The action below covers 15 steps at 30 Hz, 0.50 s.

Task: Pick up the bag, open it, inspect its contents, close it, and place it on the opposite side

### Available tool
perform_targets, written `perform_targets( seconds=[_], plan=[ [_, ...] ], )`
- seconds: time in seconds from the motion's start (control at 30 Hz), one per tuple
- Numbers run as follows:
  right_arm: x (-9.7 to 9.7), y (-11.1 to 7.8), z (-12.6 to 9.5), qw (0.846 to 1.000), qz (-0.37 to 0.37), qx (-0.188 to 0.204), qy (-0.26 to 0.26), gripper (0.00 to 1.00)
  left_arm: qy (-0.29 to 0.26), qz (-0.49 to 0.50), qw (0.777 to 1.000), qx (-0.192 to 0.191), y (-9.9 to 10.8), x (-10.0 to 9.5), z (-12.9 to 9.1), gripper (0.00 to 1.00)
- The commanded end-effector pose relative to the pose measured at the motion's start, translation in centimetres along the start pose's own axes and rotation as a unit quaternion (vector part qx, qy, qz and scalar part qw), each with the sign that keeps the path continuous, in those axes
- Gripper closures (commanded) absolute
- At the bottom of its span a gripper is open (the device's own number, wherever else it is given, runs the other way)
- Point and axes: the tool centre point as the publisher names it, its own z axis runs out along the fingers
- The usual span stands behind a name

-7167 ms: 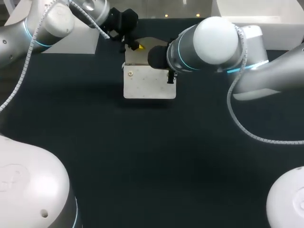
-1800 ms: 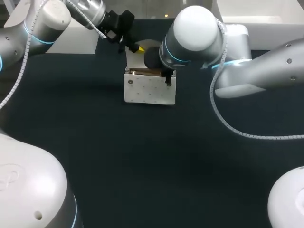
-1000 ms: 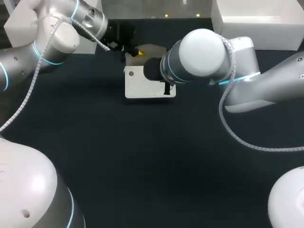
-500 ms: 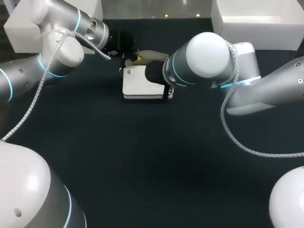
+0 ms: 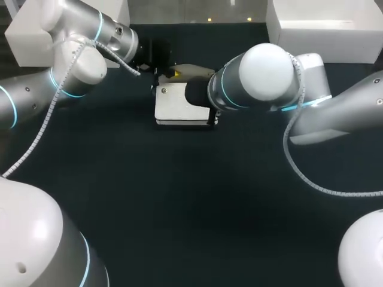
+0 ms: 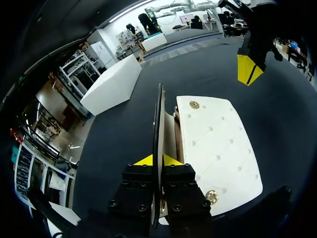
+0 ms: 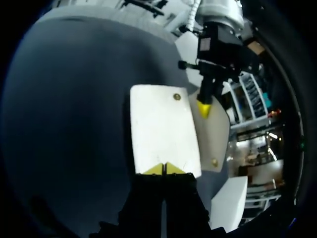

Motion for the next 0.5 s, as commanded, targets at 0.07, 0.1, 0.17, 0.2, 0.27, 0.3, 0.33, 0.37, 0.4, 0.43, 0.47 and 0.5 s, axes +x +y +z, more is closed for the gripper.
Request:
perform_targets(
  seconds=[0.07, 0.1, 0.17, 0.2, 0.27, 0.3, 0.33, 0.37, 0.4, 0.43, 0.47, 0.5],
  plan=[
    [2.3, 0.9, 0.6, 0.999, -0.02, 0.033, -0.011, 1.0, 0.001, 0.01, 1.0, 0.004, 1.4, -0.4, 0.7, 1.0],
    [2.5, 0.9, 0.6, 0.999, -0.023, 0.036, -0.012, 1.0, 0.0, 0.01, 1.0, 0.003, 1.5, -0.4, 0.7, 1.0],
    [2.9, 0.8, 0.8, 0.998, -0.03, 0.043, -0.017, 1.0, 0.0, 0.014, 1.0, 0.006, 1.6, -0.4, 0.8, 1.0],
    [3.1, 0.8, 0.9, 0.998, -0.033, 0.044, -0.019, 1.0, 0.001, 0.015, 1.0, 0.006, 1.7, -0.4, 0.8, 1.0],
    [3.4, 0.9, 1.1, 0.998, -0.041, 0.049, -0.026, 1.0, 0.0, 0.023, 1.0, 0.007, 1.8, -0.4, 0.9, 1.0],
    [3.5, 0.9, 1.2, 0.997, -0.043, 0.05, -0.028, 1.0, 0.0, 0.024, 1.0, 0.007, 1.9, -0.4, 1.0, 1.0],
    [3.6, 0.9, 1.3, 0.997, -0.044, 0.05, -0.03, 1.0, 0.0, 0.027, 1.0, 0.008, 2.0, -0.4, 1.0, 1.0],
    [3.8, 0.9, 1.4, 0.997, -0.045, 0.051, -0.031, 1.0, 0.0, 0.027, 1.0, 0.006, 2.0, -0.3, 1.1, 1.0],
    [3.9, 0.9, 1.6, 0.997, -0.047, 0.053, -0.034, 1.0, 0.001, 0.028, 1.0, 0.004, 2.0, -0.3, 1.2, 1.0],
    [4.0, 0.9, 1.8, 0.997, -0.049, 0.055, -0.036, 1.0, 0.003, 0.031, 1.0, 0.006, 2.1, -0.2, 1.3, 1.0],
    [4.1, 0.9, 1.9, 0.997, -0.049, 0.055, -0.036, 0.87, 0.005, 0.032, 0.999, 0.006, 2.1, -0.1, 1.4, 1.0],
    [4.3, 0.9, 2.0, 0.996, -0.051, 0.056, -0.037, 0.67, 0.007, 0.035, 0.999, 0.005, 2.1, -0.1, 1.4, 1.0]
  ],
)
